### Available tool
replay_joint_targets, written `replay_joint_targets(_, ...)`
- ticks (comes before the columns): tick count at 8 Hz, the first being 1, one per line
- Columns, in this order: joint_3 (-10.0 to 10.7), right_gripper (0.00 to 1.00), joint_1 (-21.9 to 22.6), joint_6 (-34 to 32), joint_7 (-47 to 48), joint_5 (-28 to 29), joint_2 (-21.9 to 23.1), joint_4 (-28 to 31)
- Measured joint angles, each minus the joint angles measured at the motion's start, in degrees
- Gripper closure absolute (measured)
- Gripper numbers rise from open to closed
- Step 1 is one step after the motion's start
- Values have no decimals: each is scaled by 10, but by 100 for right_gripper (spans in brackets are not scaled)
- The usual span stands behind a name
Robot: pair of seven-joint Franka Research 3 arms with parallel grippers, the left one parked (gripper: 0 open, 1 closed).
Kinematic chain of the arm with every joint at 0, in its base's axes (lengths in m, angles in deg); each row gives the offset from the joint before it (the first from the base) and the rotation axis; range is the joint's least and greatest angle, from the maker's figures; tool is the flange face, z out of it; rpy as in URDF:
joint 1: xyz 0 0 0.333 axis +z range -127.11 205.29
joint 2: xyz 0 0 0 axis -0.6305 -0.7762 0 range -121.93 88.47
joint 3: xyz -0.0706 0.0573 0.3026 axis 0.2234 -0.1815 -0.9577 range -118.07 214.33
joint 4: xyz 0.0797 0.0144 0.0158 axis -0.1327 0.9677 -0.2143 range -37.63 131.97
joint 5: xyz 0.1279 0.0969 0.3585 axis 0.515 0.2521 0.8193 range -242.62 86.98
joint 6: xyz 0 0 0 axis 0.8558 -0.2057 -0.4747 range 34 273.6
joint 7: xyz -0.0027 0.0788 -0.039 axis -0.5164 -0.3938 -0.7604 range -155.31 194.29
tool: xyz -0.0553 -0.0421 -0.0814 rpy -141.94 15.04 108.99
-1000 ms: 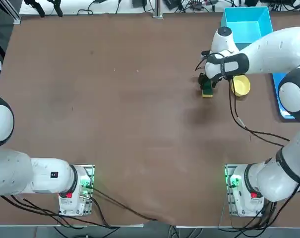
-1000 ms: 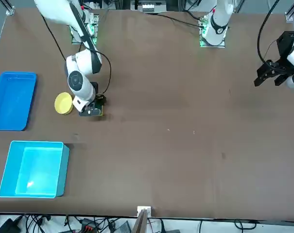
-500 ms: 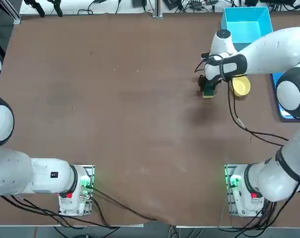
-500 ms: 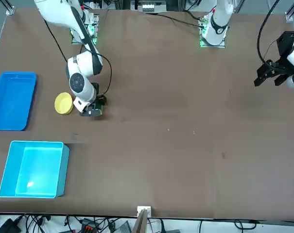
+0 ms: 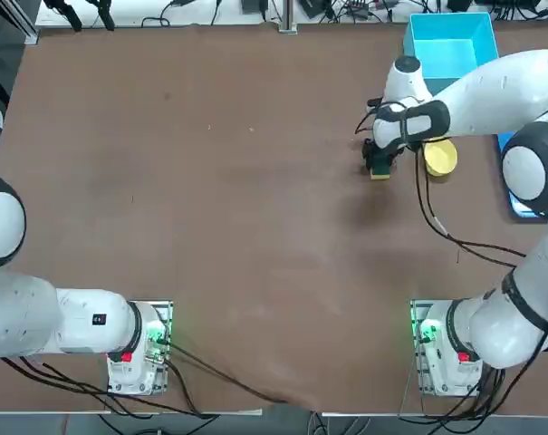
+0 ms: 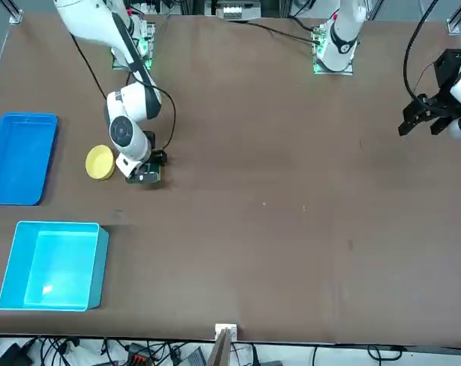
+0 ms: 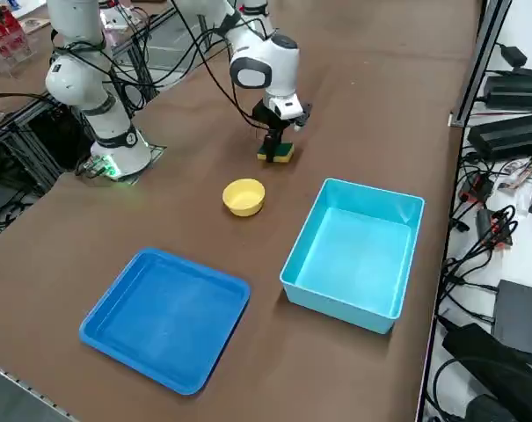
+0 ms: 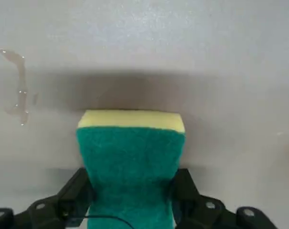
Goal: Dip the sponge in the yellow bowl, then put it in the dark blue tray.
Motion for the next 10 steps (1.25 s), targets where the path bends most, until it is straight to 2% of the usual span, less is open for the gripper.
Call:
replay_joint_targets(2, 1, 52, 2, -2, 8, -2, 4, -2)
replay_joint_targets(4, 4, 52, 2, -10, 9, -2, 10, -3)
replay_joint_targets(6, 5, 51, 2, -48, 10, -4, 28, -15)
replay_joint_targets(8, 20, 49, -7, -144, 10, -42, 81, -24)
replay_joint_targets(10, 37, 49, -54, -233, -58, -68, 143, -23)
